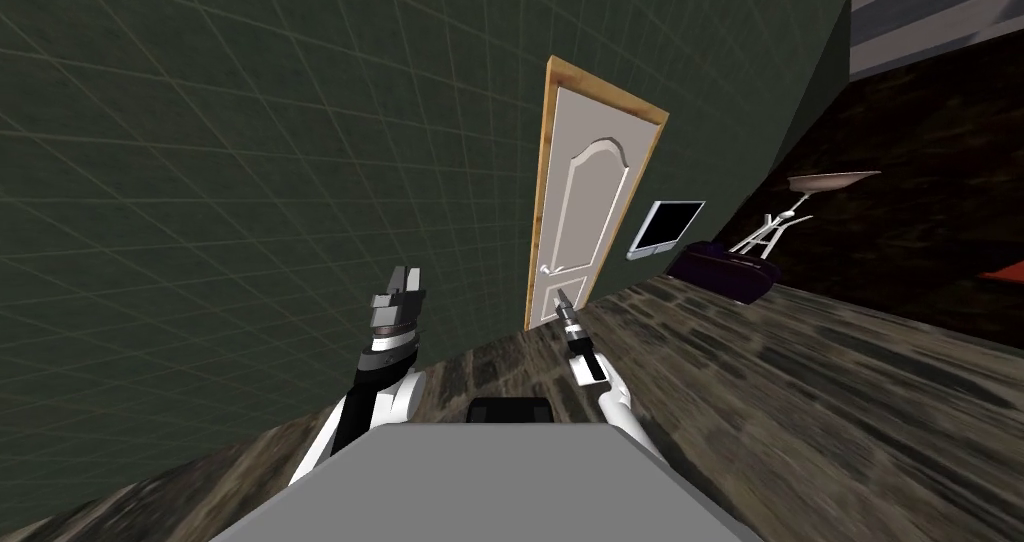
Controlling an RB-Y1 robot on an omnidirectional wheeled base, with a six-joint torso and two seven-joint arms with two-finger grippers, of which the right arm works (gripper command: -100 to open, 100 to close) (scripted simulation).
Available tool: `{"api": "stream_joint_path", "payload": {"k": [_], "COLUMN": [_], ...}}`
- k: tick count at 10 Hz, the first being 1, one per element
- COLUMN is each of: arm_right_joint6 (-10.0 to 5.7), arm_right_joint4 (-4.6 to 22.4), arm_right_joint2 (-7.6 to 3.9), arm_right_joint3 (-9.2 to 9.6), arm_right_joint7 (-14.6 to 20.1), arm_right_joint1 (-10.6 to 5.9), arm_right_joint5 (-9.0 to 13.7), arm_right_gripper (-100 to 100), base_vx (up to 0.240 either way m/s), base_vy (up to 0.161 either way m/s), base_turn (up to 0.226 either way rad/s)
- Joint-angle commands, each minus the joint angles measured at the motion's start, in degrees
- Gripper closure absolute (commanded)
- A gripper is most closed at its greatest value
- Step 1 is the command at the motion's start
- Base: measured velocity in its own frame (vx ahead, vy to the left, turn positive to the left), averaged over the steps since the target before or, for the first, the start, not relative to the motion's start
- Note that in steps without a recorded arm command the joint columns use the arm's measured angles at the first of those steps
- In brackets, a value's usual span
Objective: Pull the door open
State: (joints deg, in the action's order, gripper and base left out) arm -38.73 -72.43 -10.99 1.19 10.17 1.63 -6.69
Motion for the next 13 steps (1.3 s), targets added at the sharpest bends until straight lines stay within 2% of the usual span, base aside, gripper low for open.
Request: {"api": "stream_joint_path", "payload": {"k": [1,2,3,10,11,13], "arm_right_joint6": [-0.50,-0.65,-0.65,-1.64,-1.64,-1.90], "arm_right_joint4": [2.86,4.53,4.64,14.77,14.77,17.44], "arm_right_joint2": [-0.48,-0.71,-0.71,-2.18,-2.18,-2.56], "arm_right_joint3": [-0.03,-0.03,-0.03,0.03,0.03,0.05], "arm_right_joint7": [0.51,0.78,0.78,2.51,2.51,2.97], "arm_right_joint1": [-1.22,-1.87,-1.87,-6.08,-6.08,-7.19], "arm_right_joint5": [-0.03,-0.07,-0.07,-0.33,-0.33,-0.40], "arm_right_gripper": [-100,-100,-100,-100,-100,-100], "base_vx": [0.061,0.061,0.049,0.056,0.039,0.043], "base_vy": [-0.096,-0.121,-0.076,-0.093,-0.068,-0.056], "base_turn": [0.087,0.089,0.043,0.085,0.031,0.061]}}
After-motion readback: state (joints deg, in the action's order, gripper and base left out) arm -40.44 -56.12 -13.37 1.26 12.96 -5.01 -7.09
